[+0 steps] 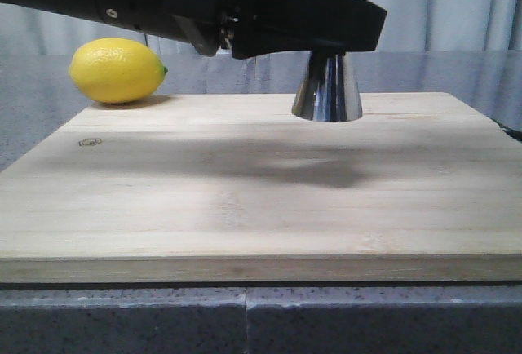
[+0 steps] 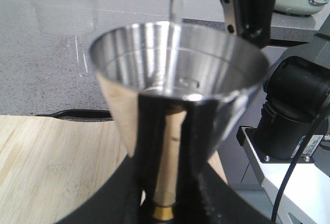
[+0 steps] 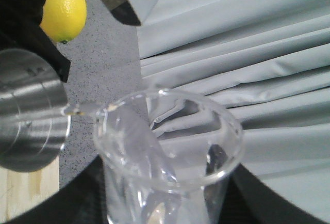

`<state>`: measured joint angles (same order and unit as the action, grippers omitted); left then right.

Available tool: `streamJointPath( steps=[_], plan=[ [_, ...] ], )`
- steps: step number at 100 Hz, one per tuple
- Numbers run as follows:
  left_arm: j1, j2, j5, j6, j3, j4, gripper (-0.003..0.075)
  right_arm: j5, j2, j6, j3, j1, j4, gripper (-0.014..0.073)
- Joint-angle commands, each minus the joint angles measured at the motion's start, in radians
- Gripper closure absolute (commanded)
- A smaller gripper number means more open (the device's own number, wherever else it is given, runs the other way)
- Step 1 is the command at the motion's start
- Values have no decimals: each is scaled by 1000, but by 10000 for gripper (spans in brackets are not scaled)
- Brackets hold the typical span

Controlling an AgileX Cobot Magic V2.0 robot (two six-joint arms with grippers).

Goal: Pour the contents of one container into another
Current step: 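Tilt the beaker with the right gripper, pouring liquid into the jigger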

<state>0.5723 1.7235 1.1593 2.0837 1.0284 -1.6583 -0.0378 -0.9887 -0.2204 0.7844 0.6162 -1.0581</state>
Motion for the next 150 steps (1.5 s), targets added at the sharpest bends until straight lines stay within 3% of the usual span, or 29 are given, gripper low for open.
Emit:
streamJointPath(
  steps=[1,150],
  plan=[
    [7,-53,108,-7,29,-68,739,45,22,-6,37,-1,-29,462],
    [7,-53,108,-7,29,-68,739,45,22,-6,37,-1,-264,462]
  ],
)
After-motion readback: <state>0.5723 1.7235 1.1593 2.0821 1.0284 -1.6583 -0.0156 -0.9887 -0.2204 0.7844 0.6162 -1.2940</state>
